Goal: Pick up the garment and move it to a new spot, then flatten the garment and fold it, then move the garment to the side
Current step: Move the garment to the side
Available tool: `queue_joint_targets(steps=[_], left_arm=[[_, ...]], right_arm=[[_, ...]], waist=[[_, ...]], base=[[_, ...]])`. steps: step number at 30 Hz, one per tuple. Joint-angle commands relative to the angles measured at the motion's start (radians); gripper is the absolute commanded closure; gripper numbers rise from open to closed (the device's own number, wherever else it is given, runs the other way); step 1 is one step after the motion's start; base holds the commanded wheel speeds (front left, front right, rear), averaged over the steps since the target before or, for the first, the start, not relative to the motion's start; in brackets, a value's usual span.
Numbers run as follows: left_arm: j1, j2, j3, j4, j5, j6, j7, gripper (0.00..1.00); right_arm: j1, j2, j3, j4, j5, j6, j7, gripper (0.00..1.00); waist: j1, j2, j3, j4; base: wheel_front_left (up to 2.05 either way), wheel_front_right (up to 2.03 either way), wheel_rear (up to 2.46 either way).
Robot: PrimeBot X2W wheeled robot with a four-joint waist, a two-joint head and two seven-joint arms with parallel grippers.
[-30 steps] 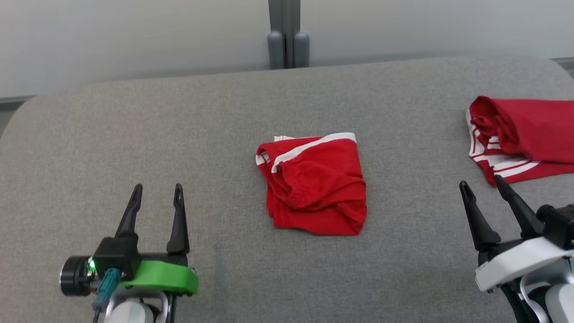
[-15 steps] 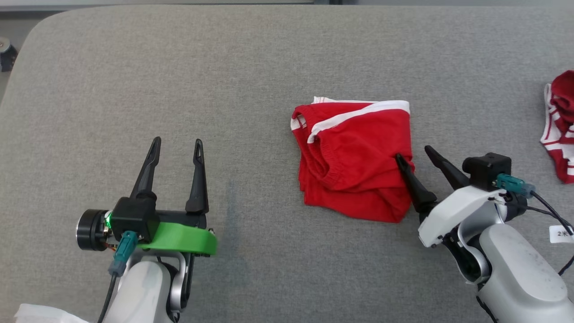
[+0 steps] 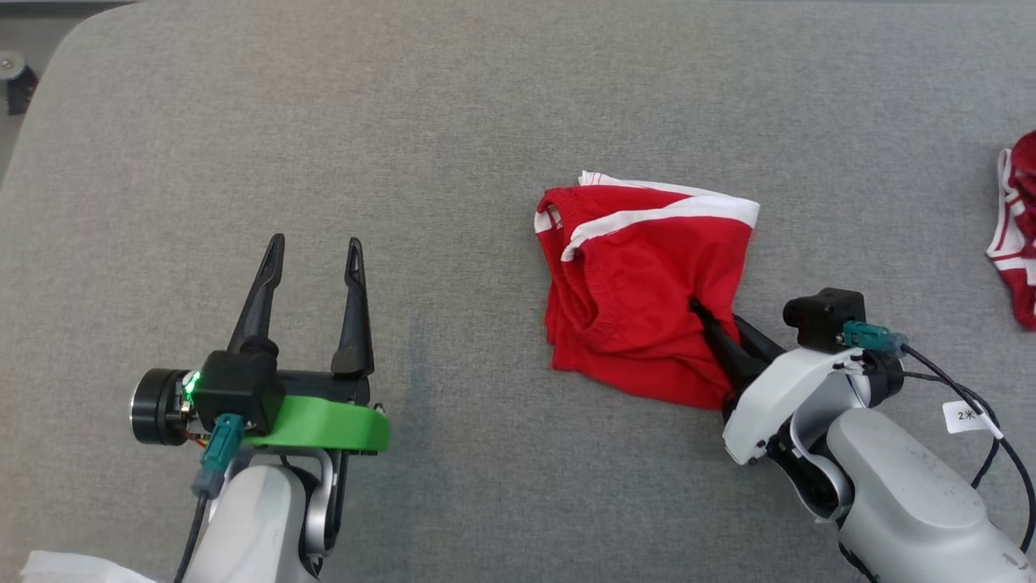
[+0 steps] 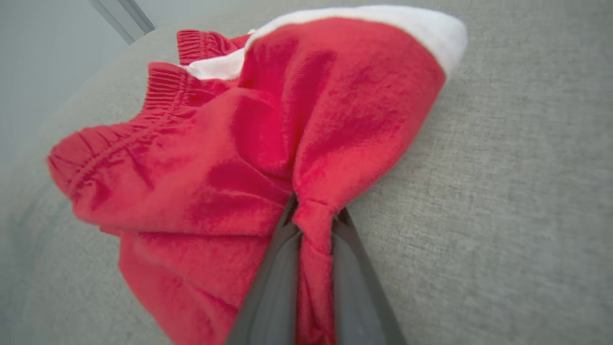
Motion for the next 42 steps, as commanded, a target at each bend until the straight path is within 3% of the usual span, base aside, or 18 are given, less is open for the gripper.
queue_joint_targets(steps=[1, 6, 10, 13, 20, 24, 29, 33, 35, 36, 37, 42], left_arm=[[0.011, 0.008, 0.004, -0.007, 0.009, 0.0, -0.003, 0.0], [0.014, 0.015, 0.007, -0.022, 0.021, -0.008, -0.003, 0.0], [-0.016, 0.016, -0.01, -0.033, 0.032, -0.018, -0.003, 0.0], [-0.045, 0.013, -0.026, -0.044, 0.04, -0.025, -0.003, 0.0], [-0.134, 0.007, -0.069, -0.056, 0.059, -0.042, 0.003, 0.0], [-0.178, 0.001, -0.095, -0.055, 0.071, -0.048, 0.005, 0.0], [-0.216, -0.002, -0.107, -0.062, 0.079, -0.047, 0.008, 0.0], [-0.244, -0.004, -0.122, -0.067, 0.086, -0.052, 0.008, 0.0], [-0.257, -0.005, -0.13, -0.068, 0.09, -0.054, 0.008, 0.0], [-0.262, -0.004, -0.132, -0.067, 0.09, -0.055, 0.008, 0.0], [-0.266, -0.005, -0.135, -0.065, 0.091, -0.055, 0.007, 0.0], [-0.26, -0.001, -0.137, -0.051, 0.085, -0.05, 0.005, 0.0]], right_arm=[[0.008, -0.019, 0.015, -0.006, 0.005, 0.0, -0.016, 1.0], [0.012, -0.084, 0.056, -0.052, 0.01, -0.001, -0.057, 1.0], [-0.001, -0.179, 0.059, -0.078, 0.029, -0.001, -0.051, 1.0], [-0.043, -0.232, 0.046, -0.082, 0.051, -0.001, -0.044, 1.0], [-0.236, -0.334, 0.068, -0.07, 0.081, -0.001, -0.029, 1.0], [-0.331, -0.425, 0.066, -0.044, 0.107, -0.001, 0.019, 1.0], [-0.399, -0.542, 0.052, -0.004, 0.146, -0.001, 0.084, 1.0], [-0.424, -0.584, 0.035, 0.077, 0.185, -0.001, 0.103, 1.0], [-0.434, -0.579, 0.023, 0.121, 0.203, -0.001, 0.085, 0.6], [-0.434, -0.57, 0.018, 0.147, 0.212, -0.001, 0.073, 0.05], [-0.435, -0.562, 0.013, 0.164, 0.216, -0.001, 0.055, 0.0], [-0.385, -0.515, -0.014, 0.25, 0.237, -0.001, -0.06, 0.0]], waist=[[-0.0001, 0.0, -0.009, -0.049], [-0.0001, 0.0, -0.014, -0.156], [-0.0001, 0.0, 0.003, -0.255], [-0.0001, 0.0, 0.035, -0.288], [-0.0001, 0.0, 0.149, -0.297], [-0.0001, 0.0, 0.198, -0.281], [-0.0001, 0.0, 0.241, -0.272], [-0.0001, 0.0, 0.269, -0.26], [-0.0001, 0.0, 0.278, -0.254], [-0.0001, 0.0, 0.28, -0.252], [-0.0001, 0.0, 0.281, -0.251], [-0.0001, 0.0, 0.255, -0.257]], base=[[0.0, 0.0, 0.0], [0.0, 0.0, 0.0], [0.0, 0.0, 0.0], [0.0, 0.0, 0.0], [0.0, 0.0, 0.0], [0.0, 0.0, 0.0], [0.0, 0.0, 0.0], [0.0, 0.0, 0.0], [0.0, 0.0, 0.0], [0.0, 0.0, 0.0], [0.0, 0.0, 0.0], [0.0, 0.0, 0.0]])
